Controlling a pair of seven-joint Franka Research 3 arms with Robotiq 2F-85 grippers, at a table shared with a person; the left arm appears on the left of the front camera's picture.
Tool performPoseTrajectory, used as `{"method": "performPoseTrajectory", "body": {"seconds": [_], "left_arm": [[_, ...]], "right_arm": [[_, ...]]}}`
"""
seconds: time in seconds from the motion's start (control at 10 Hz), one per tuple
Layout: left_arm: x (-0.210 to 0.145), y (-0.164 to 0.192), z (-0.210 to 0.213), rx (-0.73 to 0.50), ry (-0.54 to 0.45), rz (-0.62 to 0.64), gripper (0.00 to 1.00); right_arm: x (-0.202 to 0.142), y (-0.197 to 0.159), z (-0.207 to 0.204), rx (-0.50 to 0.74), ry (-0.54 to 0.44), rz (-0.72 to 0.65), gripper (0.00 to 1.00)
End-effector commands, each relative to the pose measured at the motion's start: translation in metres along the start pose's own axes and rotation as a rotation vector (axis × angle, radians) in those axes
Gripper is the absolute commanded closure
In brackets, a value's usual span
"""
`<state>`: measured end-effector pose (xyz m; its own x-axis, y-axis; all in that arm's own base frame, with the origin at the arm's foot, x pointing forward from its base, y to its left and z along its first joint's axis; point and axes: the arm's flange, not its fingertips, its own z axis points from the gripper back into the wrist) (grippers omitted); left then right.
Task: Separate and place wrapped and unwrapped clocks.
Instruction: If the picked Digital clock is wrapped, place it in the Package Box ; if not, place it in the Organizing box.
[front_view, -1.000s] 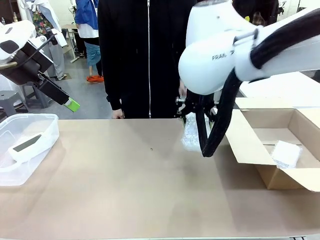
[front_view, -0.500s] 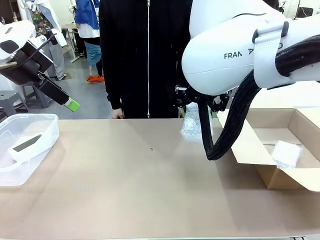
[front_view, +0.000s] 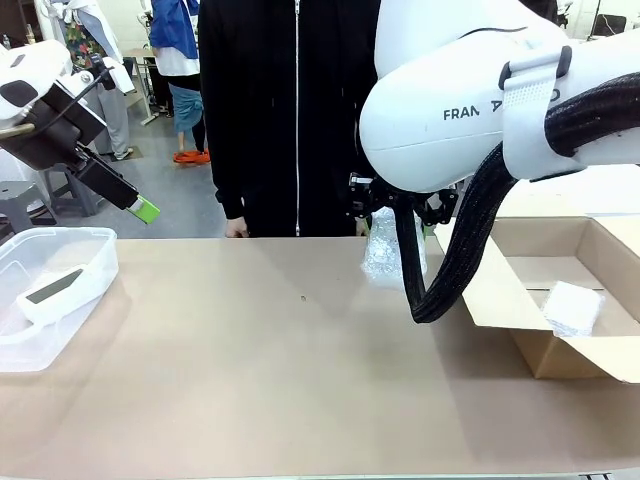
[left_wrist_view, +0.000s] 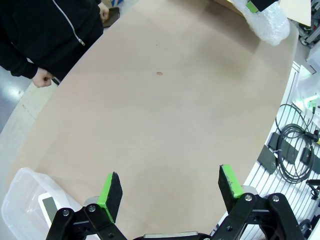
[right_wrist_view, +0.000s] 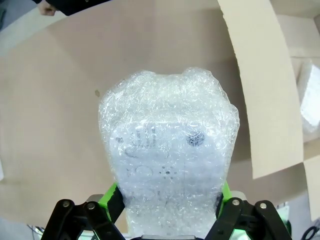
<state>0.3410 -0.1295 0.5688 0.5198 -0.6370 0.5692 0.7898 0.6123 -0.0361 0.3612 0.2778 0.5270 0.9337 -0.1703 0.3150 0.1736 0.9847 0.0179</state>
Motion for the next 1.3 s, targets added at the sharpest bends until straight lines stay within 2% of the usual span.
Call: {"method": "performPoseTrajectory", "body": {"seconds": [0.0,0.6,0.7,0.8,1.0,1.2], "left_arm": [[-0.001,0.001,0.000,-0.017,-0.007,0.000,0.00],[-0.001,0.001,0.000,-0.017,-0.007,0.000,0.00],[-0.001,0.001,0.000,-0.017,-0.007,0.000,0.00],[-0.001,0.001,0.000,-0.017,-0.007,0.000,0.00],[-0.001,0.001,0.000,-0.017,-0.007,0.000,0.00],[-0.001,0.001,0.000,-0.017,-0.007,0.000,0.00]], "right_arm": [[0.002,0.000,0.004,0.011,0.015,0.002,0.75],[0.002,0.000,0.004,0.011,0.015,0.002,0.75],[0.000,0.000,0.000,0.000,0.000,0.001,0.20],[0.014,-0.041,0.047,-0.029,-0.077,-0.067,0.20],[0.058,-0.104,0.077,-0.076,0.032,-0.144,0.20],[0.105,-0.160,0.070,-0.066,0.128,-0.238,0.20]]}}
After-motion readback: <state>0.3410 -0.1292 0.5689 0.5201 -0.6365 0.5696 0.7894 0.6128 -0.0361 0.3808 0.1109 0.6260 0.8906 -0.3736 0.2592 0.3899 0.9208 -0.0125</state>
